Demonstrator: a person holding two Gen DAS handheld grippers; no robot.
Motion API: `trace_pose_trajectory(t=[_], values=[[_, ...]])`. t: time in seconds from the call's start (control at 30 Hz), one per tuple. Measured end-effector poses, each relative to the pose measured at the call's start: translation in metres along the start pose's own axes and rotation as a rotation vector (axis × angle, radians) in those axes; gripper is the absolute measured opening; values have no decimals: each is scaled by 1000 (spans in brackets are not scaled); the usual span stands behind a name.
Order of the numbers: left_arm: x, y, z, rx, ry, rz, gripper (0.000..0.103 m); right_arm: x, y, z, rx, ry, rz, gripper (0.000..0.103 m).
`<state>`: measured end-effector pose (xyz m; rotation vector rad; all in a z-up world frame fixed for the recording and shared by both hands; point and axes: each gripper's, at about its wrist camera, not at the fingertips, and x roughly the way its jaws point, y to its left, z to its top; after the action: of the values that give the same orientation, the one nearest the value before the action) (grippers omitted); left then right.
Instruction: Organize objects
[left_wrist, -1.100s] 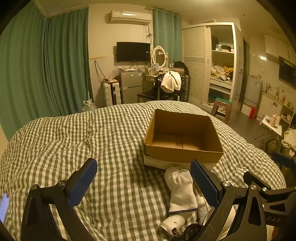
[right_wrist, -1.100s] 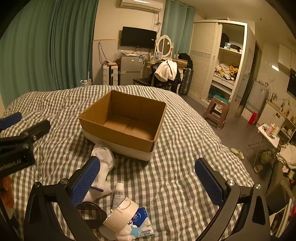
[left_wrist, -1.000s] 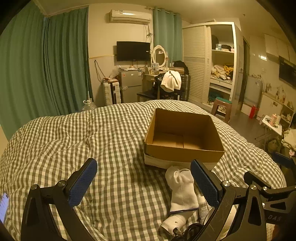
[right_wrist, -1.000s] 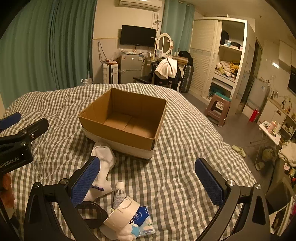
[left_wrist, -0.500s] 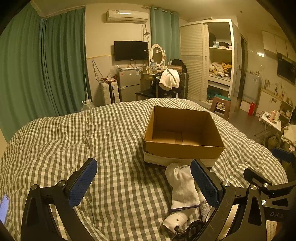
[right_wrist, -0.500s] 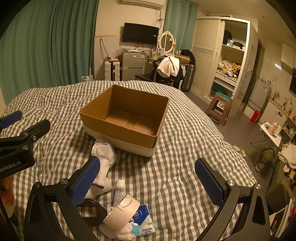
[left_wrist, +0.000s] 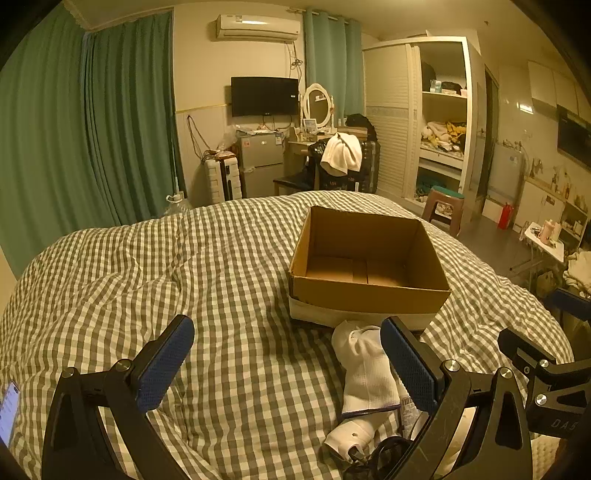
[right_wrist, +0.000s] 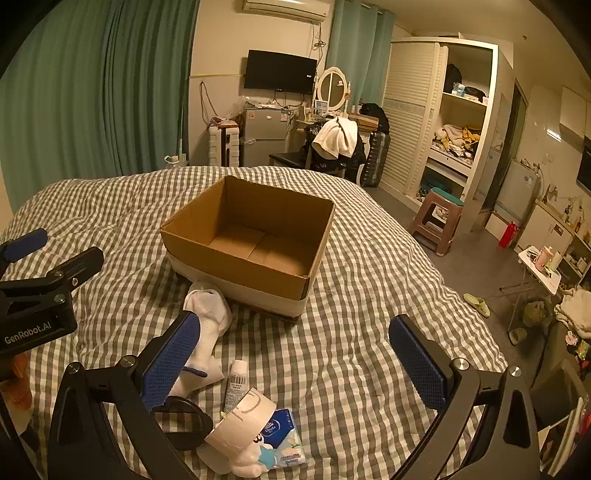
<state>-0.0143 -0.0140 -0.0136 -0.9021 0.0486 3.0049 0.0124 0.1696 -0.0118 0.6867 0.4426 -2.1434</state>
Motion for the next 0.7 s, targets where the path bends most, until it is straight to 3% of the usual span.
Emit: trace_pose_trajectory(t=[0.7], values=[[-5, -5, -1, 19, 0, 4, 103, -7, 2, 3, -50, -7, 63, 103]])
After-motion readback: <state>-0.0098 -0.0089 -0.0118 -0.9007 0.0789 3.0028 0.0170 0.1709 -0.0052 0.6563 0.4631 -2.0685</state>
